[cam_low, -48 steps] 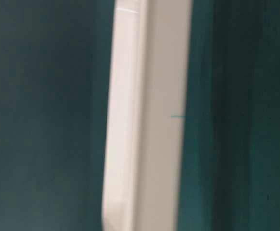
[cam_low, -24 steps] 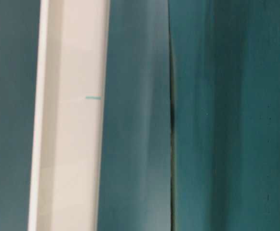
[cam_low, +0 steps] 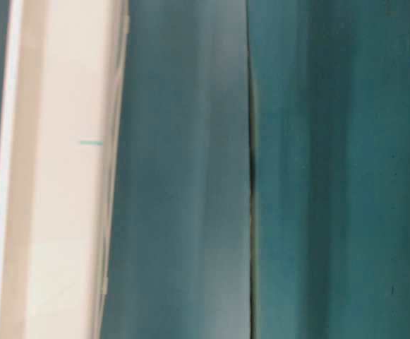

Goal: Lift the white case with both hands.
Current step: 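Lift the gripped tray upward with both grippers together, then lower the held tray back down onto the table with both grippers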

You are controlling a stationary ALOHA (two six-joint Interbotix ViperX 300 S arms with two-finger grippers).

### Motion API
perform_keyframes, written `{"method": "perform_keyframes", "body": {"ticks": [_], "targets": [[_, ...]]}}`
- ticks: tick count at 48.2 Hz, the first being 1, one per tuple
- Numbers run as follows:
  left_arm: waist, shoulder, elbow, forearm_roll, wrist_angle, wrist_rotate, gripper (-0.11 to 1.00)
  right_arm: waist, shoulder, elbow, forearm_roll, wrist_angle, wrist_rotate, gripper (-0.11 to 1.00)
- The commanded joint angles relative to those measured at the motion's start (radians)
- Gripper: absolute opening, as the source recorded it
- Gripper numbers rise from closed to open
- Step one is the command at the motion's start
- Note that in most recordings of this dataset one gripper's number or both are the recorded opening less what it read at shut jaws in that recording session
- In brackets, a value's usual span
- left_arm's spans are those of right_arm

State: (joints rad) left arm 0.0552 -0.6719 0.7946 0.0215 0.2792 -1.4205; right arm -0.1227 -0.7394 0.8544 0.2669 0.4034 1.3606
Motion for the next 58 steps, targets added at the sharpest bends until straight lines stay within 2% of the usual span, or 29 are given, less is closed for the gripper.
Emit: {"method": "perform_keyframes", "body": {"ticks": [1,9,19,37,50,58], "targets": [[-0.002,0.018,-0.064,0.002,-0.015,0.000,0.08,0.002,0.038,-0.091,-0.014,0.012,-0.002,0.10],[0.000,0.014,-0.106,0.005,-0.006,-0.002,0.08,-0.003,0.054,-0.173,-0.026,0.091,-0.002,0.10],[0.000,0.003,-0.187,0.005,0.086,-0.002,0.08,-0.005,0.060,-0.267,-0.040,0.193,0.002,0.10],[0.003,0.017,-0.374,0.005,0.242,-0.003,0.08,-0.009,0.061,-0.347,-0.044,0.242,0.017,0.10],[0.003,0.020,-0.388,0.005,0.255,-0.006,0.08,-0.012,0.064,-0.413,-0.048,0.267,0.018,0.10],[0.003,0.015,-0.390,0.005,0.273,-0.035,0.08,-0.014,0.067,-0.460,-0.048,0.293,0.029,0.10]]}}
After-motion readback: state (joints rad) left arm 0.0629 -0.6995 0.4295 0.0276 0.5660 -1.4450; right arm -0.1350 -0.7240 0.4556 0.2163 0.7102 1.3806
